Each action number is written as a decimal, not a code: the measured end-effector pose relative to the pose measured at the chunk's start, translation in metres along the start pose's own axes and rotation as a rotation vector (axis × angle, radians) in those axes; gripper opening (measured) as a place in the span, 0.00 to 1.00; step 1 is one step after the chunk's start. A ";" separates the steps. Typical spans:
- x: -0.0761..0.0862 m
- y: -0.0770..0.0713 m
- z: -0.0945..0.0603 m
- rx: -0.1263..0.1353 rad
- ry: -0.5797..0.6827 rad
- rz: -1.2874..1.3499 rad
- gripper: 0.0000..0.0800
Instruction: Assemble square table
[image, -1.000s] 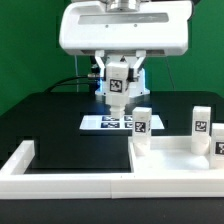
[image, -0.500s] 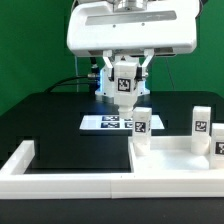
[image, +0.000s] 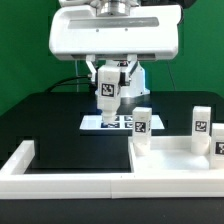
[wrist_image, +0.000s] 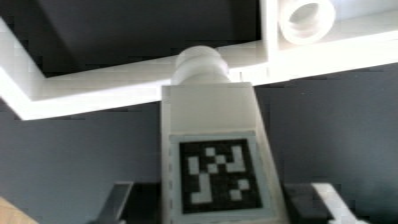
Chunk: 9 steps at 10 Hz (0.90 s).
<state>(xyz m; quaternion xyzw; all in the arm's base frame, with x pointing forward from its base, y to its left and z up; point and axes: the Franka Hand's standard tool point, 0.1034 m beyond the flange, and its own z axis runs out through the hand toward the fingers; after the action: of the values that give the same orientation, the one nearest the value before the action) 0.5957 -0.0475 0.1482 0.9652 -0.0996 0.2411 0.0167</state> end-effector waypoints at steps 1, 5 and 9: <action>-0.005 -0.023 0.010 0.011 0.013 0.065 0.36; -0.010 -0.065 0.027 0.013 0.019 0.161 0.36; -0.006 -0.054 0.031 -0.005 0.099 0.122 0.36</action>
Offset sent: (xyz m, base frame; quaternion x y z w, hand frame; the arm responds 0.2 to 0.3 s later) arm 0.0000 0.0000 0.0000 0.0000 0.0000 0.0000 1.0000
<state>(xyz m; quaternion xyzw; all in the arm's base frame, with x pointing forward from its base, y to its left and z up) 0.6158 0.0041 0.1187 0.9442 -0.1580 0.2890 0.0095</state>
